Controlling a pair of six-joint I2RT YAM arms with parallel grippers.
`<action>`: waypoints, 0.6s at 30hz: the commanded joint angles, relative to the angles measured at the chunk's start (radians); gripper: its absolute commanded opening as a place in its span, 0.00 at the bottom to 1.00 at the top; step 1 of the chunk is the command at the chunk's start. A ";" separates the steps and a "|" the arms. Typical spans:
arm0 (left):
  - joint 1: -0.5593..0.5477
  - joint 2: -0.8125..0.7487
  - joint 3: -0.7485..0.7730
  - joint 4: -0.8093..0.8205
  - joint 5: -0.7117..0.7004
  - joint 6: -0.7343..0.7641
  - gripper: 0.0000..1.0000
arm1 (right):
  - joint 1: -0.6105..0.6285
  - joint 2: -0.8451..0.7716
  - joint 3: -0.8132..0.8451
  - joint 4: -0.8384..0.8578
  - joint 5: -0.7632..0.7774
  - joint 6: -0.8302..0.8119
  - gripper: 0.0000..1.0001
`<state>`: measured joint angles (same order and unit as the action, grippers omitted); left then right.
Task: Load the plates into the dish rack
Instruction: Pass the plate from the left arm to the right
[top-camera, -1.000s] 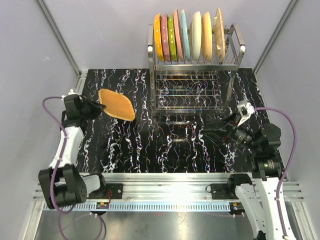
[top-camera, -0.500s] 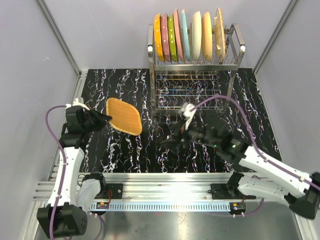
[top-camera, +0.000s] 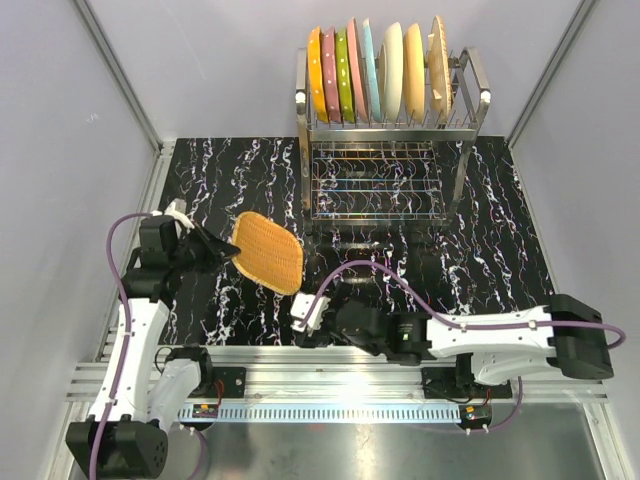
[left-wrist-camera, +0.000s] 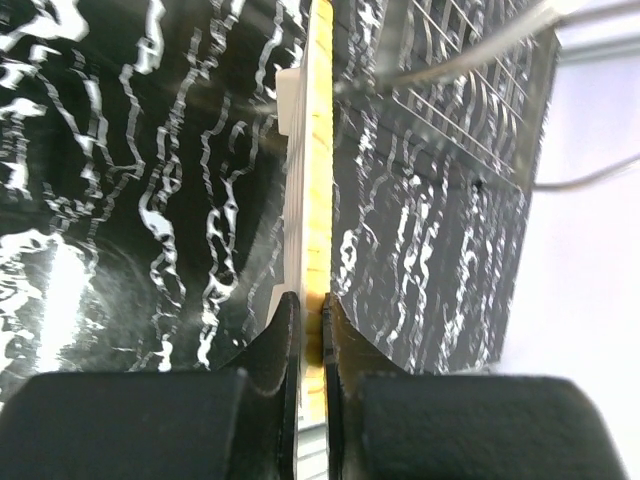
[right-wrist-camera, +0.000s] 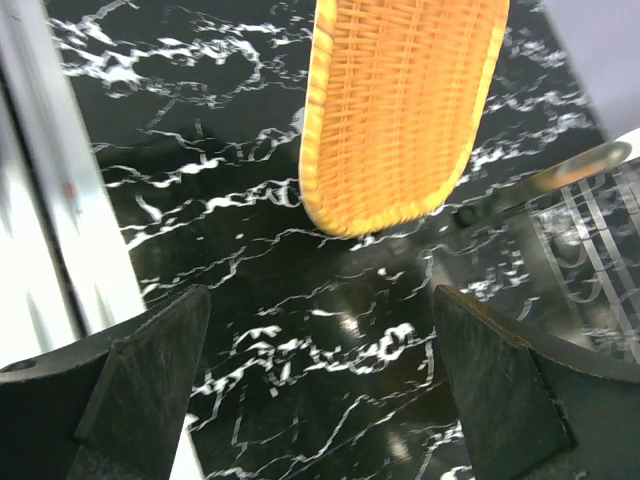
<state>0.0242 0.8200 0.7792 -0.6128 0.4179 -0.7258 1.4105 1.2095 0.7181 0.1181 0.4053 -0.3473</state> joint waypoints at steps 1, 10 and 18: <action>-0.013 -0.022 0.084 0.058 0.130 -0.012 0.00 | 0.031 0.068 0.003 0.192 0.153 -0.143 1.00; -0.059 -0.055 0.114 0.022 0.188 -0.083 0.00 | 0.033 0.225 -0.016 0.408 0.208 -0.289 1.00; -0.087 -0.061 0.091 0.030 0.225 -0.093 0.00 | -0.018 0.295 0.026 0.456 0.231 -0.381 0.97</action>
<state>-0.0547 0.7841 0.8375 -0.6594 0.5522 -0.7860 1.4197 1.4990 0.7010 0.4732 0.5903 -0.6689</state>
